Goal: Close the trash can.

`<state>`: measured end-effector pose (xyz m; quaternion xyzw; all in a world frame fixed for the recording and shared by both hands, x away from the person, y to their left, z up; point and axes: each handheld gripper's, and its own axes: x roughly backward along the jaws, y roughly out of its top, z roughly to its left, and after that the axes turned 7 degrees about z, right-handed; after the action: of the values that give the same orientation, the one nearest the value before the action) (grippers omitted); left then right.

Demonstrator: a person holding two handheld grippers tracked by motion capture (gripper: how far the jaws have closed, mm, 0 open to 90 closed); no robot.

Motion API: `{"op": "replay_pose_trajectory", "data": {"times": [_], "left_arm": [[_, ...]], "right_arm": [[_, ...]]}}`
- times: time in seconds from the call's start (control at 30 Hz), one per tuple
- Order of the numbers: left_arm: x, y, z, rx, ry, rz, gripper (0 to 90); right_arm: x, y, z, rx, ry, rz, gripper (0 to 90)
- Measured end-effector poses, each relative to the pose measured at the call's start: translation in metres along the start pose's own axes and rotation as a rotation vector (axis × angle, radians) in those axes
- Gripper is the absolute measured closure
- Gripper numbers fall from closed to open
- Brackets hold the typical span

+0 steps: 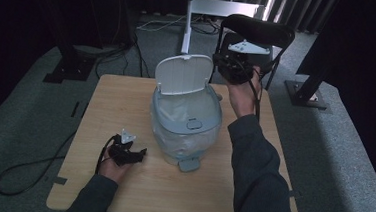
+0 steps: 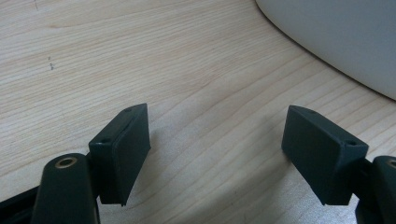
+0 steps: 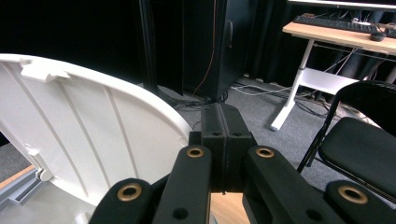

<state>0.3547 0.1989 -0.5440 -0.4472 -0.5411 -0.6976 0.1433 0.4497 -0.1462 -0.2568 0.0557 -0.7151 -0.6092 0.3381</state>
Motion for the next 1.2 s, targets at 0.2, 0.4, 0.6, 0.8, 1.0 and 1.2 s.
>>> {"op": "replay_pose_trajectory", "data": {"times": [0.2, 0.4, 0.6, 0.8, 1.0, 1.2], "left_arm": [[0.0, 0.0, 0.0, 0.0, 0.0, 0.0, 23.4], [0.0, 0.0, 0.0, 0.001, 0.0, 0.0, 23.4], [0.0, 0.0, 0.0, 0.001, 0.0, -0.001, 23.3], [0.0, 0.0, 0.0, 0.0, 0.0, 0.0, 23.3], [0.0, 0.0, 0.0, 0.0, 0.0, 0.0, 23.3], [0.0, 0.0, 0.0, 0.001, 0.0, 0.0, 23.4]], "right_arm": [[0.0, 0.001, 0.0, -0.003, 0.002, -0.007, 89.8], [-0.002, 0.003, 0.0, -0.004, 0.001, -0.004, 89.8], [-0.003, 0.007, 0.001, -0.006, 0.007, -0.007, 89.8], [-0.002, 0.012, 0.003, -0.014, 0.028, -0.017, 89.9], [0.0, 0.011, 0.001, -0.015, 0.047, -0.01, 89.9], [-0.001, 0.012, 0.002, -0.017, 0.06, -0.01, 90.0]]}}
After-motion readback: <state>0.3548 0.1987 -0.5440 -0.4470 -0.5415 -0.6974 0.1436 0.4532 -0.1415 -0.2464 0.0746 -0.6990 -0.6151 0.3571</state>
